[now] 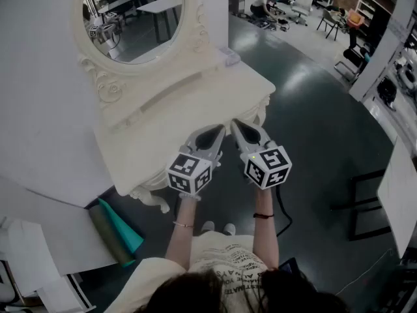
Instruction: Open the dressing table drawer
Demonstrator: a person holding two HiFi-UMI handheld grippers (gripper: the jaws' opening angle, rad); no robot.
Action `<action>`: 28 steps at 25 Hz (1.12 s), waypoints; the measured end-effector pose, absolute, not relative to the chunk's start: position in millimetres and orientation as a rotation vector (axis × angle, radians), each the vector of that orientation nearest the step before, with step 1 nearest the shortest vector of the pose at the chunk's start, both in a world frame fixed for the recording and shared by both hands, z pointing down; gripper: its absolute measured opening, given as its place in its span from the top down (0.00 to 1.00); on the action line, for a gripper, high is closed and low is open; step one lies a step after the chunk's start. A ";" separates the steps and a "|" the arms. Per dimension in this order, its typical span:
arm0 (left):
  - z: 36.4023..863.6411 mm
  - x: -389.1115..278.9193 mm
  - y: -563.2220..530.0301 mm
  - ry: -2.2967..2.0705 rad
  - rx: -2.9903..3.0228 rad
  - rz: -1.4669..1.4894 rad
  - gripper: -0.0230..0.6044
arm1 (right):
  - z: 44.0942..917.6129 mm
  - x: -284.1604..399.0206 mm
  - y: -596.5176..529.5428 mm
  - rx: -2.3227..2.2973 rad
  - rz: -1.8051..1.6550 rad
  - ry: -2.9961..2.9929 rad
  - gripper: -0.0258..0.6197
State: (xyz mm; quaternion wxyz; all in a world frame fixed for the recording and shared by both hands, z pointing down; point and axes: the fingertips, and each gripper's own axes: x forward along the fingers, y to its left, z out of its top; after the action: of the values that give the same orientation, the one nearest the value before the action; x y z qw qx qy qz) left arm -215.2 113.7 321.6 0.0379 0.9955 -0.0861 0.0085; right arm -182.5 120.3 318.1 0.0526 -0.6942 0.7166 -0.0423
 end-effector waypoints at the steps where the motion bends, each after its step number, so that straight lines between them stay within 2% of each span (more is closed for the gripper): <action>1: 322.4 -214.1 113.2 -0.265 3.054 0.026 0.97 | 319.2 -181.5 119.7 -2.110 -0.129 2.180 0.96; 28: 338.2 -198.2 126.2 -0.354 3.008 0.053 0.96 | 332.2 -158.9 128.4 -2.065 -0.173 2.218 0.96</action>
State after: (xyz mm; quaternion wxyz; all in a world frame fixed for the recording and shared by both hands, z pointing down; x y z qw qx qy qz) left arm -198.2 126.2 338.2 0.0563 0.9914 -0.1166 0.0175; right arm -158.9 128.4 332.2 0.0531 -0.6793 0.7297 -0.0569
